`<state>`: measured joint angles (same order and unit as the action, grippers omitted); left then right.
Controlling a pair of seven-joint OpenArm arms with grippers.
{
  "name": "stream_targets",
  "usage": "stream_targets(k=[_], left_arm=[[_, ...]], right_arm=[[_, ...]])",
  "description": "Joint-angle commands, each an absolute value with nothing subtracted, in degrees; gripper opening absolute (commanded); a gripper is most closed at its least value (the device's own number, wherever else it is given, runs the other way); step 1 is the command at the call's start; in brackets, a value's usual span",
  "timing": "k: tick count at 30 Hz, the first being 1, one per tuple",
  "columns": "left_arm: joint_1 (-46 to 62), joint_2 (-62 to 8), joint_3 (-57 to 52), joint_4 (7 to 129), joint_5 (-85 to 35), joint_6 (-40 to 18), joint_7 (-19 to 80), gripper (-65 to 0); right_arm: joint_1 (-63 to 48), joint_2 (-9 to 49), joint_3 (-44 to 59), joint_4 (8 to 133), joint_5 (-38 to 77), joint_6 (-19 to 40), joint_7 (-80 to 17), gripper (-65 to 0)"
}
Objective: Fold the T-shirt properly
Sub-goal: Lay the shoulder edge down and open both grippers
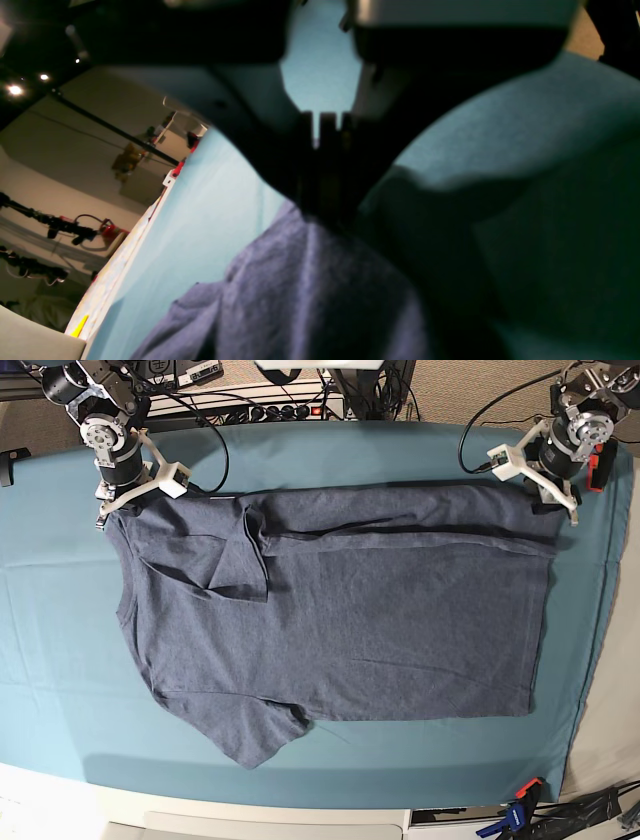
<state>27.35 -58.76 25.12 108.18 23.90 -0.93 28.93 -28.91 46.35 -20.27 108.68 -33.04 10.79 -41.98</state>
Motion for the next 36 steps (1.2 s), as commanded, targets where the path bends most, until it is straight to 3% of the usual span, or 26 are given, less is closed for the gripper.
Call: stream_targets(k=[1, 12, 21, 36], left_arm=[[28.75, -59.72, 25.36, 108.12, 22.28, -2.98, 30.20, -39.8], [29.43, -59.57, 25.36, 108.12, 22.26, -2.87, 28.51, -40.9], [25.69, -57.23, 25.36, 108.09, 18.57, -3.09, 28.47, -65.0], [25.87, -59.00, 25.36, 109.58, 19.49, -1.26, 31.75, -65.0]], right_arm=[[-28.73, 47.29, -19.81, 109.38, -33.85, 10.11, -42.24, -65.0], [-28.73, 47.29, -19.81, 109.38, -33.85, 10.09, -42.00, -65.0], [-28.73, 47.29, -19.81, 109.38, -33.85, 10.09, -41.78, -65.0], [-31.35, 49.41, -19.81, 109.45, -36.03, 8.73, -43.40, -65.0]])
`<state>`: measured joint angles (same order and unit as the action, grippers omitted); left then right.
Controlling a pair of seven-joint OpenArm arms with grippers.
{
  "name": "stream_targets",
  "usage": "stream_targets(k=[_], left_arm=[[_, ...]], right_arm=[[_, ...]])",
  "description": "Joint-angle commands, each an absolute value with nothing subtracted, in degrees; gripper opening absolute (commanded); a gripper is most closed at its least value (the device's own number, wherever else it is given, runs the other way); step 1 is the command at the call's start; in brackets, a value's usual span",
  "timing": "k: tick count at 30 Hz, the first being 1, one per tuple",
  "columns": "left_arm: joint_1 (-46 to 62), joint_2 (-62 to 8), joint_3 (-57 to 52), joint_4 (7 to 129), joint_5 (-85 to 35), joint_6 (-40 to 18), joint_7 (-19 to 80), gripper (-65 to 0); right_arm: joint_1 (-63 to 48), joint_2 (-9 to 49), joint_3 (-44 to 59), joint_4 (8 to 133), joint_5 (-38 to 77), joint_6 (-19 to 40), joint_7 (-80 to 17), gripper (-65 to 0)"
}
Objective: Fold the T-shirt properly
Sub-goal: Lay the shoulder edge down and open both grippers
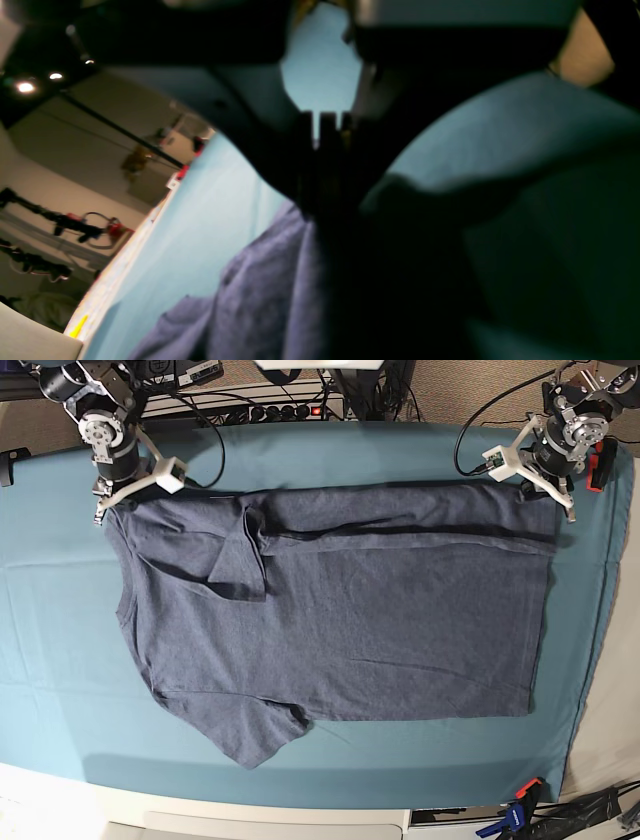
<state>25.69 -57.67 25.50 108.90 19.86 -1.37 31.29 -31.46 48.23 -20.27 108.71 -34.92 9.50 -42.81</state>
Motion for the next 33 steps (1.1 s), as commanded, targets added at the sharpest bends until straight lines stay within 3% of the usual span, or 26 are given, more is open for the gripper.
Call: stream_targets(k=[1, 33], left_arm=[[25.91, -59.22, 25.36, 110.04, 19.46, -1.13, 32.10, -65.0], [38.13, -60.34, 25.32, 114.52, 26.20, 2.74, 38.17, -65.0]], right_arm=[[-31.88, 49.71, -19.81, 109.45, -36.56, 8.32, -43.55, -65.0], [-46.13, 50.02, -19.81, 109.45, -40.38, 5.89, -46.54, -65.0]])
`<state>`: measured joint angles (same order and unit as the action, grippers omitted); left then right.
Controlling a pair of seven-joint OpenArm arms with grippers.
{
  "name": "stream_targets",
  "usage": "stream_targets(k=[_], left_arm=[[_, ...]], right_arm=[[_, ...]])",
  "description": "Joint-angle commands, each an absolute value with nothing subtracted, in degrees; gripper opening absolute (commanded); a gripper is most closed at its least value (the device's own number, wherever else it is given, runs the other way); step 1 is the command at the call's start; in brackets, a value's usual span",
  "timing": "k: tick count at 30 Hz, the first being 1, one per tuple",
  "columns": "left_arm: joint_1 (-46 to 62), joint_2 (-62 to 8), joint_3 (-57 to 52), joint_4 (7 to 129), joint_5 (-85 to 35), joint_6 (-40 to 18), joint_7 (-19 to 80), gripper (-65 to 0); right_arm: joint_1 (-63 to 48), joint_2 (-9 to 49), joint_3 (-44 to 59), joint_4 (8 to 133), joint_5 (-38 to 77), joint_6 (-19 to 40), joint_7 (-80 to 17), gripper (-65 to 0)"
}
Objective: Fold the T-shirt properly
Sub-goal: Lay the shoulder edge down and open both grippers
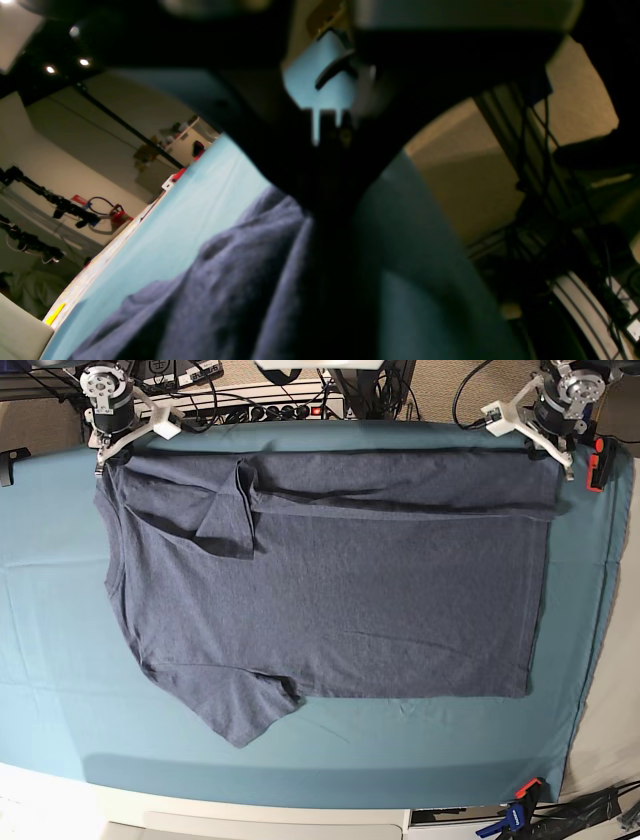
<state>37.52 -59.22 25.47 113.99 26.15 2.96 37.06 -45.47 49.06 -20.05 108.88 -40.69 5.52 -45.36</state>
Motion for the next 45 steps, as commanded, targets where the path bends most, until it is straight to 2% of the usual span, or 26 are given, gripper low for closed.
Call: stream_targets(k=[1, 20, 21, 23, 25, 37, 45], left_arm=[[38.30, -60.34, 25.32, 114.56, 26.63, 3.11, 38.26, -65.0], [38.39, -60.31, 25.32, 114.67, 27.07, 3.20, 38.94, -64.8], [38.39, -60.31, 25.32, 114.67, 27.07, 3.18, 38.94, -59.0], [38.39, -60.31, 25.32, 114.67, 27.05, 3.20, 38.94, -49.4], [38.39, -60.31, 25.32, 114.67, 27.05, 3.20, 38.94, -46.0], [38.44, -60.34, 25.32, 114.67, 27.14, 3.20, 40.12, -46.0], [38.44, -60.38, 25.32, 117.32, 28.34, 3.20, 42.06, -46.0]], right_arm=[[-46.59, 50.02, -19.81, 109.45, -40.38, 5.76, -46.59, -65.0], [-48.71, 50.00, -19.79, 109.45, -41.63, 1.91, -46.19, -65.0], [-48.73, 50.00, -19.79, 109.45, -41.60, 1.91, -46.02, -63.0], [-48.73, 50.00, -19.81, 109.45, -41.60, 1.89, -46.00, -51.2], [-48.73, 50.00, -19.81, 109.45, -41.58, 1.91, -46.00, -46.4], [-49.71, 50.02, -19.81, 109.51, -43.70, 1.78, -48.23, -46.4], [-53.25, 50.00, -19.79, 113.86, -48.93, -1.89, -50.37, -46.4]])
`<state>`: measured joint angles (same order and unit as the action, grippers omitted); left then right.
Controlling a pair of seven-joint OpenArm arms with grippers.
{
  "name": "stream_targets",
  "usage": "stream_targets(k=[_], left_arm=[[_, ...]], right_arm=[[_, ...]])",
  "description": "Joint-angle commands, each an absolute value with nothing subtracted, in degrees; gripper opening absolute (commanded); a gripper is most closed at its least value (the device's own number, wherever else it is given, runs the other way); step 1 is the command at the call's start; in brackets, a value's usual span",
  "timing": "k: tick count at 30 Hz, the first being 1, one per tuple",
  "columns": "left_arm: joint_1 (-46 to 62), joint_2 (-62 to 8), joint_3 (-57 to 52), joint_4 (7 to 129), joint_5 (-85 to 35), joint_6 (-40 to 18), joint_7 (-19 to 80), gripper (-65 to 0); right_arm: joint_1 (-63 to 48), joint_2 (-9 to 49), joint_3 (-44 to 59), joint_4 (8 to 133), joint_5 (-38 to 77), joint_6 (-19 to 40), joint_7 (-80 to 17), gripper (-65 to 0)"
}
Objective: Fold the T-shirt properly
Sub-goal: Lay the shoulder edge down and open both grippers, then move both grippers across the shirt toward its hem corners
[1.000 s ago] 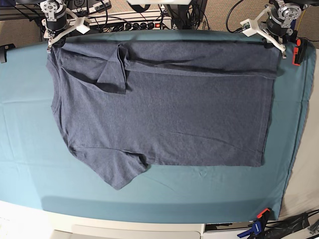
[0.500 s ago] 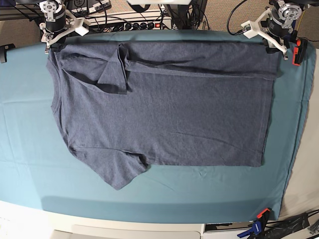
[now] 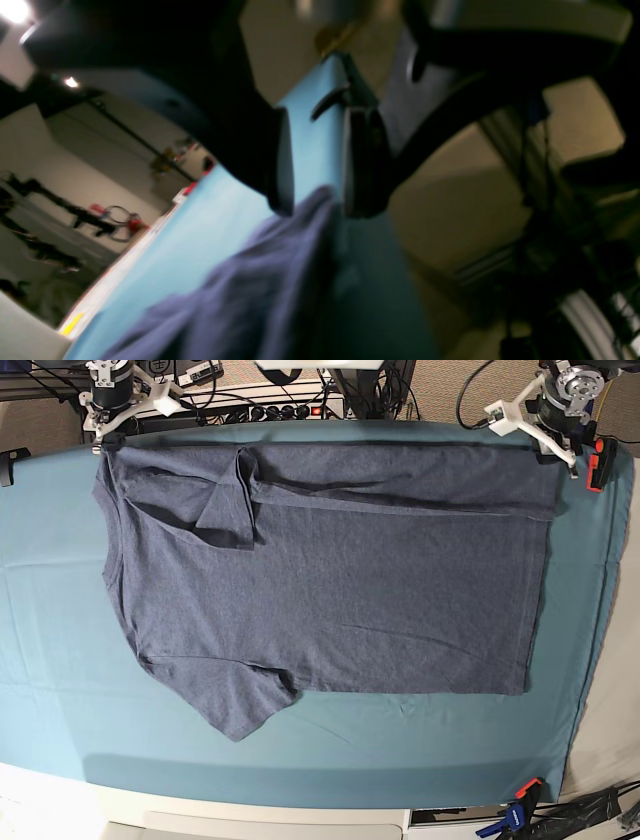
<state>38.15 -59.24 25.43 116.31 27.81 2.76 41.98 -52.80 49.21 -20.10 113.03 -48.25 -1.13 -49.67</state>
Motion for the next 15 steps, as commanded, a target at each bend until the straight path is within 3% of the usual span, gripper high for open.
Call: stream_targets(k=[1, 15], left_arm=[[38.41, -60.40, 25.32, 118.17, 28.32, 3.20, 42.50, -46.0], [39.31, -65.80, 25.32, 126.15, 30.17, 4.08, 46.92, -46.0]], right_arm=[[-53.49, 50.00, -19.79, 114.58, -49.52, -2.00, -50.70, -46.4], [-58.43, 50.00, -19.75, 120.29, -55.20, -5.06, -53.52, -46.5]])
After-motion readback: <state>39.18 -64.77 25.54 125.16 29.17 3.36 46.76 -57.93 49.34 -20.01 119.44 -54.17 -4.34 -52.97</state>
